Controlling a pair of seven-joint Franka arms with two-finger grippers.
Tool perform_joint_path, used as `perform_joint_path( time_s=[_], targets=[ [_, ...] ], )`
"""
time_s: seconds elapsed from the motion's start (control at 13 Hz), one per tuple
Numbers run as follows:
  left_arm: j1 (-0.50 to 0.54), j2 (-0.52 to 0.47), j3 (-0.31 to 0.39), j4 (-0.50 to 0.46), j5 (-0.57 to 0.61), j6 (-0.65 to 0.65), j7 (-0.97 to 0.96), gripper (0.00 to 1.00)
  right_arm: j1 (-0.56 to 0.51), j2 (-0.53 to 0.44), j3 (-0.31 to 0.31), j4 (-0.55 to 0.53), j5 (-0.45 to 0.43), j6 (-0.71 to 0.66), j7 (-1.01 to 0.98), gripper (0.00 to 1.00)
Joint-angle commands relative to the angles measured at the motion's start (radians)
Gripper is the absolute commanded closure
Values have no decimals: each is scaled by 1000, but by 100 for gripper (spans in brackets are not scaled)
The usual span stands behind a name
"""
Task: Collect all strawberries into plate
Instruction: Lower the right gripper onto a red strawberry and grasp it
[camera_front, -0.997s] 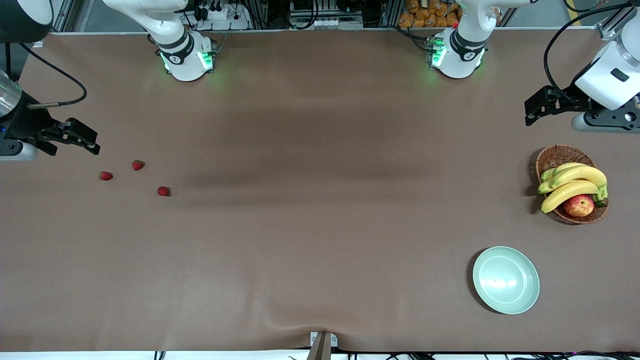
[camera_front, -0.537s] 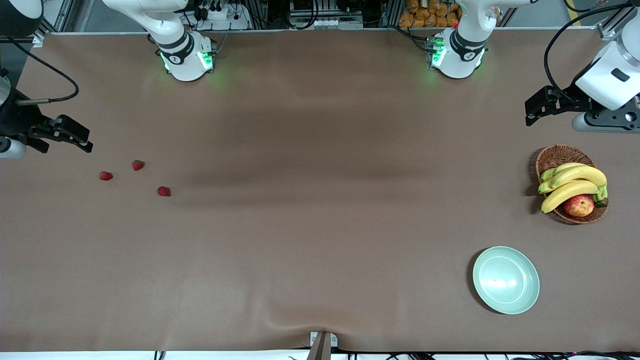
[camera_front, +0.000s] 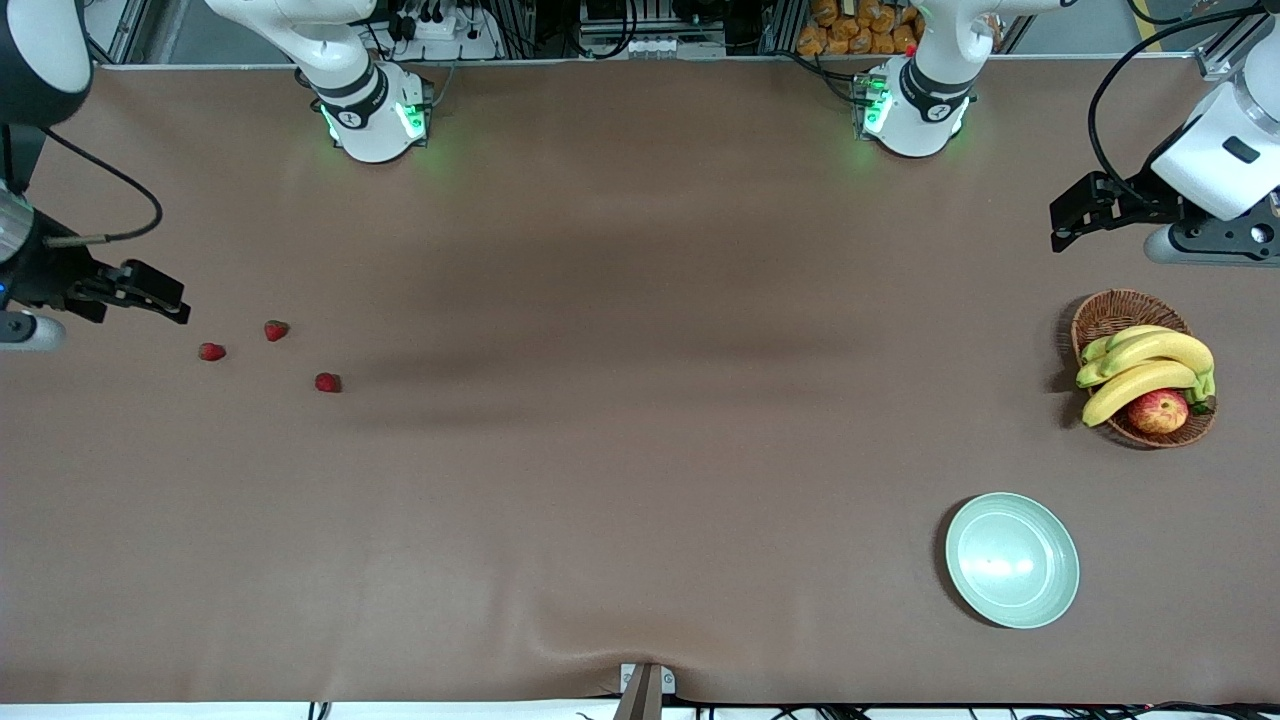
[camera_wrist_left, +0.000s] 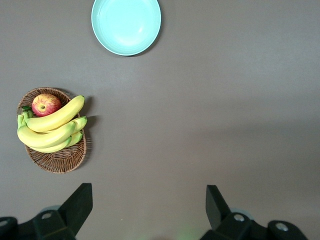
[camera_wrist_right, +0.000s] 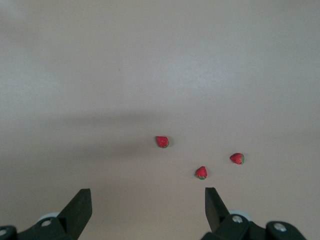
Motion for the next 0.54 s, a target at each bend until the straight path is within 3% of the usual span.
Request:
perform_joint_path(
  time_s=[0.0,0.23,0.46],
  targets=[
    [2,-8,2,3,1,4,0,0,-39,124,9,23,-3,38,6,0],
    [2,-8,4,1,1,4,0,0,-55,232,9,-12,5,144,17,0],
    [5,-8,4,1,1,4,0,0,-69,258,9,-171,13,318,17,0]
  ],
)
